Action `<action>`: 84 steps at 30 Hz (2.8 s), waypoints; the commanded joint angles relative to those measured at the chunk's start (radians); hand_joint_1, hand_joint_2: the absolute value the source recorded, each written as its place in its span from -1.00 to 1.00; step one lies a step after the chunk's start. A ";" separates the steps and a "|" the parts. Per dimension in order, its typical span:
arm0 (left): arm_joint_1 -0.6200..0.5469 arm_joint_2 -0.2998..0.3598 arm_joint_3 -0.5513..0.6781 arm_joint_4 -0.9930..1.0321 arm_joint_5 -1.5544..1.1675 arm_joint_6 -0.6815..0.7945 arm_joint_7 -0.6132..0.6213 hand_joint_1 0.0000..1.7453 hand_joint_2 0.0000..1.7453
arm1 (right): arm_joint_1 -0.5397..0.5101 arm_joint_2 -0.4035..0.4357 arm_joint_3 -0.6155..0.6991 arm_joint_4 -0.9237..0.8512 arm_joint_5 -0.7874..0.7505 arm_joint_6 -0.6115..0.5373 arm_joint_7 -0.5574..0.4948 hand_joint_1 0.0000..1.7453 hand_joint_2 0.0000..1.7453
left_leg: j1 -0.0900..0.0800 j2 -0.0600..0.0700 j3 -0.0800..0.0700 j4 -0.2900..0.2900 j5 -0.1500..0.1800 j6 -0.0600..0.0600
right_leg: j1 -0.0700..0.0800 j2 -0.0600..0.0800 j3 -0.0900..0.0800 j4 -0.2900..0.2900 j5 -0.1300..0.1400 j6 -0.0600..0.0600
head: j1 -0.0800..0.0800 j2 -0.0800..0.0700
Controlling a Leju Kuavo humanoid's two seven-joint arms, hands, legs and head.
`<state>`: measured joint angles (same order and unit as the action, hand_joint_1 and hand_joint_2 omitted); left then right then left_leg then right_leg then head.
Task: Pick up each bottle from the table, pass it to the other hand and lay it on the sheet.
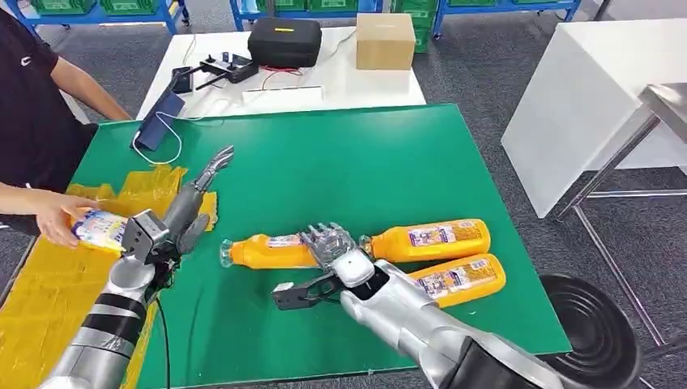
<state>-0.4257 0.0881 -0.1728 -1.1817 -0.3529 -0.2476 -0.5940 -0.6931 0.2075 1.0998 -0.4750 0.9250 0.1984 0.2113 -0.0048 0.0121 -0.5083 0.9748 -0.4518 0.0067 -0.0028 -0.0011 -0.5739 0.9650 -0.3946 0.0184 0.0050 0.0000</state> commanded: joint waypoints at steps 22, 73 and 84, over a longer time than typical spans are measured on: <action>-0.009 -0.039 -0.006 -0.011 0.015 -0.017 0.012 -1.00 -1.00 | 0.159 -0.010 -0.049 0.151 0.020 0.063 0.007 1.00 1.00 | 0.009 -0.004 0.002 0.002 -0.006 -0.005 | 0.007 -0.001 0.013 0.000 -0.004 0.000 | 0.000 0.000; 0.279 -0.127 0.319 -0.282 0.541 -0.147 0.176 -1.00 1.00 | 0.206 -0.173 -0.442 -0.681 -0.608 -0.163 -0.269 1.00 1.00 | 0.007 -0.001 -0.020 0.002 -0.012 -0.003 | 0.003 0.001 -0.006 0.002 -0.009 0.003 | 0.000 0.000; 0.401 -0.098 0.237 -0.293 0.824 -0.272 0.343 -1.00 1.00 | 0.289 -0.139 -0.389 -0.824 -0.529 -0.258 -0.301 1.00 1.00 | 0.007 0.001 -0.018 0.002 -0.013 -0.003 | 0.003 0.003 -0.005 0.002 -0.010 0.003 | 0.000 0.000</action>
<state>-0.0823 -0.0195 0.1186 -1.4817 0.3949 -0.4925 -0.2975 -0.4274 0.0637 0.6512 -1.2058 0.3558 -0.0071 -0.0782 0.0020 0.0131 -0.5298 0.9768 -0.4636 0.0043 0.0001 0.0011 -0.5813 0.9672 -0.4028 0.0212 0.0053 0.0000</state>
